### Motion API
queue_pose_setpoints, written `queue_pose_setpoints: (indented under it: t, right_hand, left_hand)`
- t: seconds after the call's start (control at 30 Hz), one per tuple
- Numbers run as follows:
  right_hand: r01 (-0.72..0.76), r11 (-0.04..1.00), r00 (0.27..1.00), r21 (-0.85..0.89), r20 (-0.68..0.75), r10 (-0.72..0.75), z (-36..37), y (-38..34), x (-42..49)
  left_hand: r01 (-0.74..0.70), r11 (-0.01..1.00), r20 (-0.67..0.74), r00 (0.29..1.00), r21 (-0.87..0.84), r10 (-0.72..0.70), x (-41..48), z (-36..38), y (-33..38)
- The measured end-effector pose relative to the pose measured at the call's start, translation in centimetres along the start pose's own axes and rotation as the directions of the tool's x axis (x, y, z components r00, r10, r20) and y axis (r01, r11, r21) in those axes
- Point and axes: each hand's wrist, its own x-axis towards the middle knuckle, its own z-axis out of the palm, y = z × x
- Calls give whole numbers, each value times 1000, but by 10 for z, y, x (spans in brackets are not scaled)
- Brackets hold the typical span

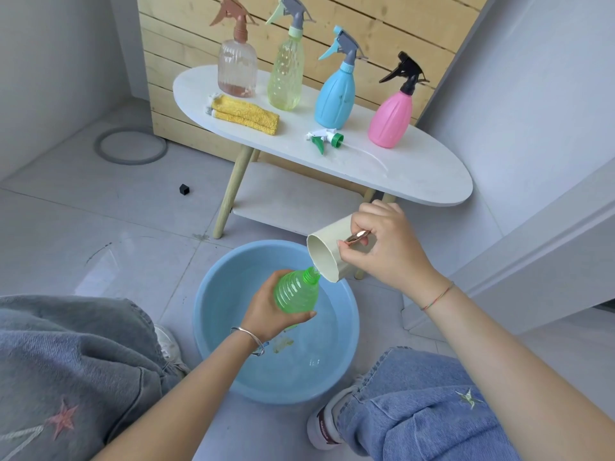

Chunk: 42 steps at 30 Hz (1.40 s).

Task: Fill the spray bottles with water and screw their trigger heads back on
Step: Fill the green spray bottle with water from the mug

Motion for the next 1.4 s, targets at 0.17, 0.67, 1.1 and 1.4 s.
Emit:
queue_pose_setpoints:
  t: [0.17, 0.67, 1.1, 1.4]
  right_hand:
    - [24, 1000, 999, -8, 23, -24, 4, 0, -1]
    - [-801, 408, 565, 437, 329, 757, 61, 59, -35]
    - [-651, 741, 538, -167, 587, 605, 193, 52, -118]
    - [-520, 820, 504, -239, 689, 521, 216, 52, -140]
  left_hand:
    - [5, 1000, 1, 1000, -23, -5, 1, 1, -2]
    - [74, 994, -130, 988, -81, -84, 6, -18, -21]
    - [135, 987, -256, 955, -82, -152, 18, -40, -46]
    - [141, 987, -278, 948, -74, -157, 21, -43, -50]
